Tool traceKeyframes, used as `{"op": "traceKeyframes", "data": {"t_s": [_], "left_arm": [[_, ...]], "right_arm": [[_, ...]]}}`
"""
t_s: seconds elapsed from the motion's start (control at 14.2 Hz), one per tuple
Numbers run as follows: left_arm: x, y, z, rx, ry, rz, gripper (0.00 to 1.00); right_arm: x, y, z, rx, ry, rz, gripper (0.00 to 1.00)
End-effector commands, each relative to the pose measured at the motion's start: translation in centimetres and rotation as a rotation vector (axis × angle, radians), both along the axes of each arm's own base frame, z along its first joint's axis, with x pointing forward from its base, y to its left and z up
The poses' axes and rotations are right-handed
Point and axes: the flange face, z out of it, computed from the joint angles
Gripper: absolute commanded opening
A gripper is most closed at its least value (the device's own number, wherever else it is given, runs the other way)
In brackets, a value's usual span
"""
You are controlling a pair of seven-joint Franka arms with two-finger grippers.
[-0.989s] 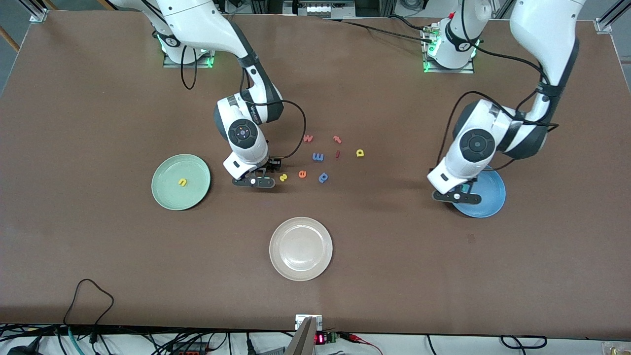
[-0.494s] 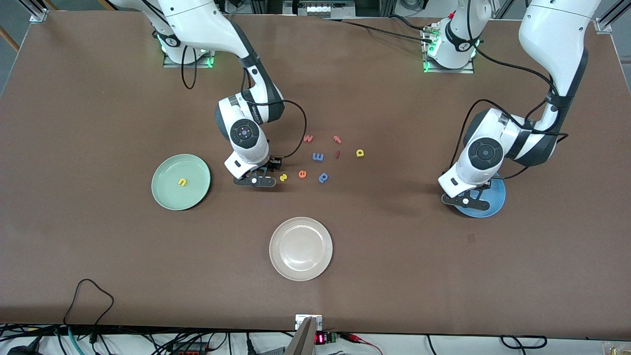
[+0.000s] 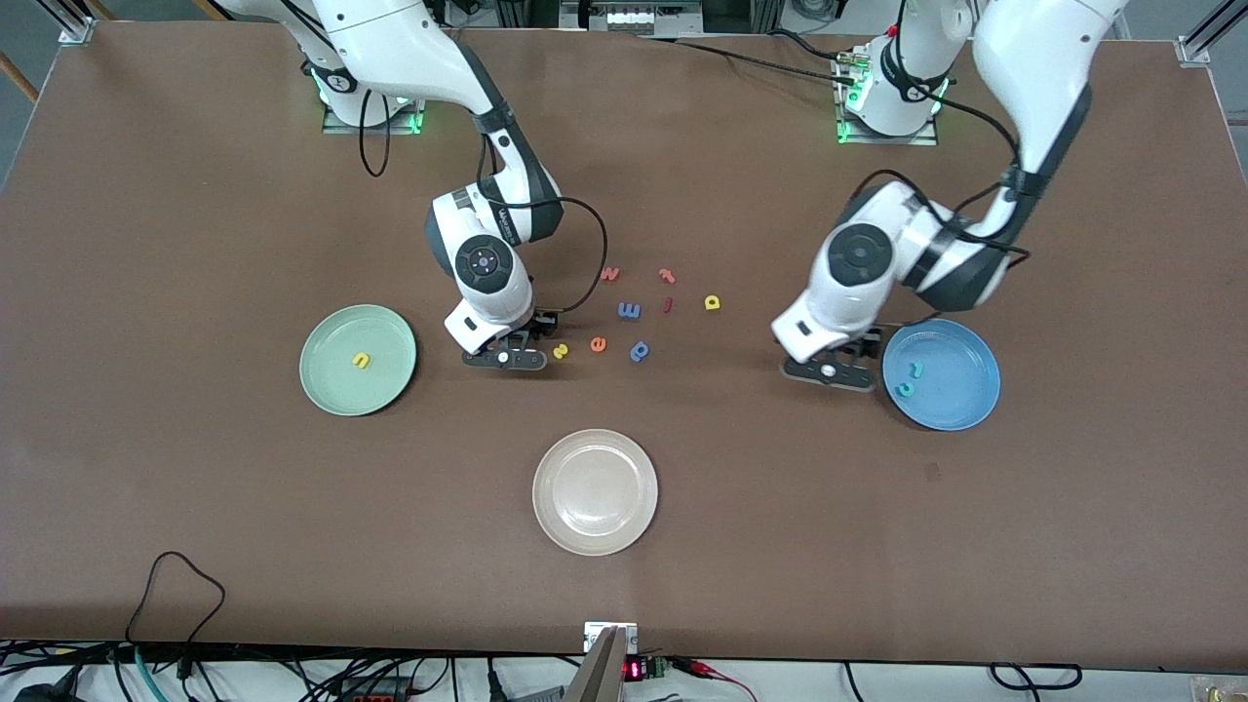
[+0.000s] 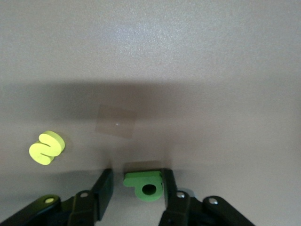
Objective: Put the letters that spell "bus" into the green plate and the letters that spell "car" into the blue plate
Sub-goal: 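Grasp yellow d with the left gripper while the right gripper lifts green p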
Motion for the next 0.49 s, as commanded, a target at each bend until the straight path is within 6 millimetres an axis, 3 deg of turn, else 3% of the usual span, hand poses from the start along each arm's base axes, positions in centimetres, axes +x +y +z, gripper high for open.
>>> {"op": "traceKeyframes", "data": {"t_s": [0.0,0.07,0.21,0.35,0.42], "left_arm": [[-2.3,-5.9,-1.5,-0.053,0.031,0.017,0.89],[-3.6,-7.7,-2.5,-0.059,0.047,0.008,0.81],[-5.2,-9.4,-4.6,-0.083,0.057,0.062,0.72],[-6.4,-9.8,-5.4,-0.092,0.060,0.071,0.69],[-6.6,-10.0,-5.4,-0.092,0.060,0.076,0.66]], "right_arm": [[0.1,-0.5,-1.3,-0.011,0.013,-0.010,0.36],[0.1,-0.6,-1.3,-0.010,0.013,-0.013,0.31],[0.0,-0.4,-1.2,-0.010,0.012,-0.016,0.24],[0.2,-0.4,-0.4,-0.001,0.009,-0.011,0.23],[0.4,-0.3,1.1,0.012,0.004,-0.006,0.23]]}}
